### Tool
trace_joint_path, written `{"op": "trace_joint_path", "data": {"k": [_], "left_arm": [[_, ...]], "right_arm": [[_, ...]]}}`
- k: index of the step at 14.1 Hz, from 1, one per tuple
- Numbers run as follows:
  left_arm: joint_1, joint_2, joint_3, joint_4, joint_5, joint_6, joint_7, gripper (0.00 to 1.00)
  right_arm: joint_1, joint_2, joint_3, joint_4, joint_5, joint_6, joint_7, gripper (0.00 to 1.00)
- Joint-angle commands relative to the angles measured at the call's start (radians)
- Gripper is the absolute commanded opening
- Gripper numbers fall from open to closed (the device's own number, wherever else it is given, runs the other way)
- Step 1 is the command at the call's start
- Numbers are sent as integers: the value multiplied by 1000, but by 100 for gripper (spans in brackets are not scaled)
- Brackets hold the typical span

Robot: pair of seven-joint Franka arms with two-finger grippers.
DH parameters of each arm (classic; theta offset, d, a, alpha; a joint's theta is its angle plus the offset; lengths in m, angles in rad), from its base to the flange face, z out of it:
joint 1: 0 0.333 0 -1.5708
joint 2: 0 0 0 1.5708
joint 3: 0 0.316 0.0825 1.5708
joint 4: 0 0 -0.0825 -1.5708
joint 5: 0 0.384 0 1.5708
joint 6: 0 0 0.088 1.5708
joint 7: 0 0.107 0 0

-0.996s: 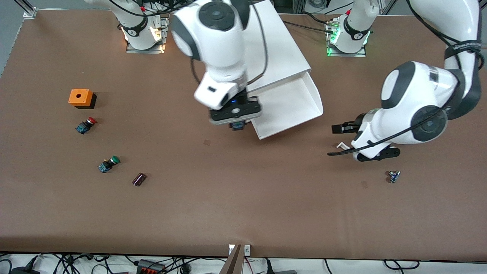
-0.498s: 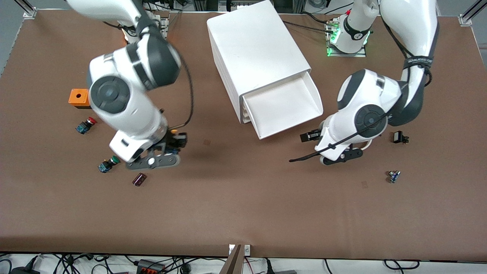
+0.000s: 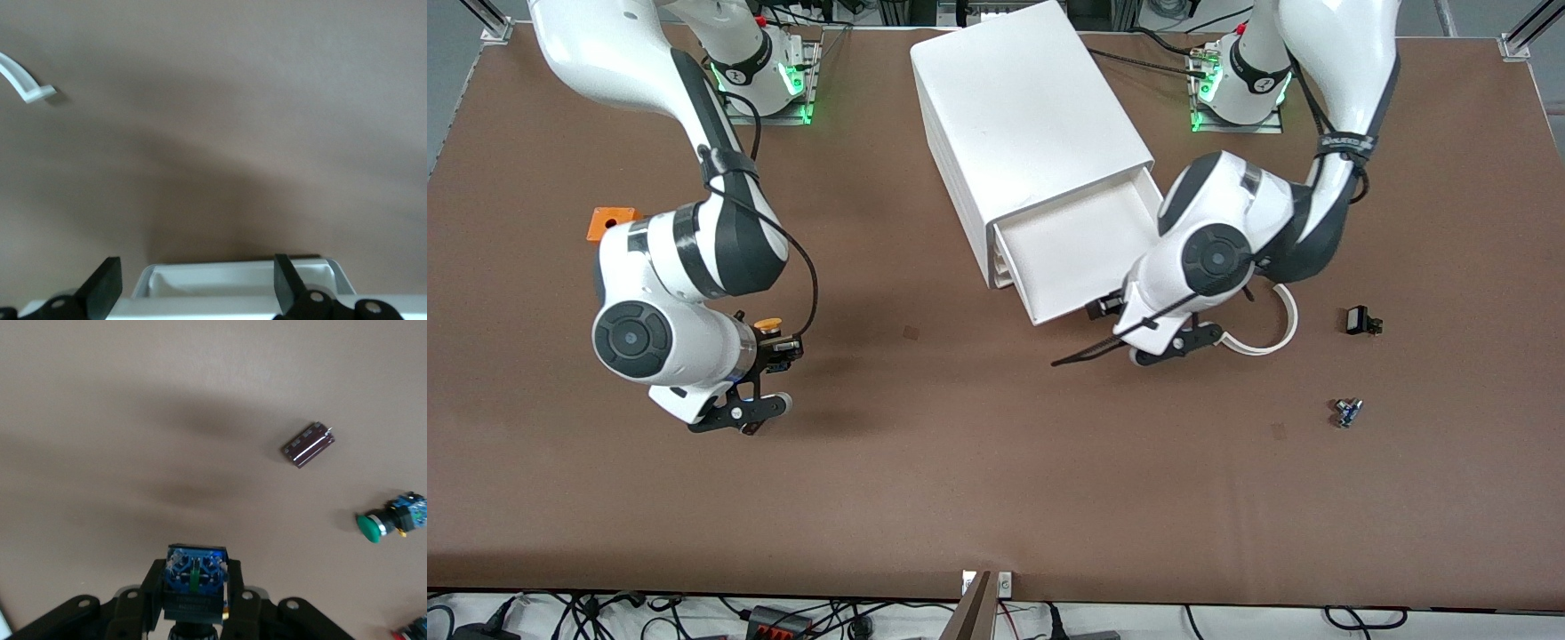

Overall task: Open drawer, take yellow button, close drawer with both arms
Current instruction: 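Set the button on the table while the left gripper shuts the drawer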

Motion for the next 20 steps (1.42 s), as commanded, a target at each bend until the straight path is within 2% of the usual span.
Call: {"op": "trace_joint_path", "data": {"k": [1,8,14,17,18,19,20], "left_arm": [[6,-86,-54,-116,-10,34,-52,100],[12,-112,-137,-192,-62,22,-63,100],[18,-117,-192,-196,-68,-23,-61,100],[21,-115,-194,-195,-89,-47,-60,100],[20,-115,-194,-195,-89,-49,-60,100],[21,-117,-194,-192,-89,-50,-53,100],[23,-118,-191,-182,-89,-54,-43,100]], "right_arm": [[-18,-66,19,-173,17,99,-25,3],[-12,-103,18,-418,12,349,-30,3],[-2,-43,19,-440,9,449,-30,3],[3,-12,18,-438,9,498,-30,3],[3,-12,18,-432,9,498,-23,17],[2,-17,18,-426,11,495,-17,61],[0,-21,18,-411,12,492,-22,100]]}}
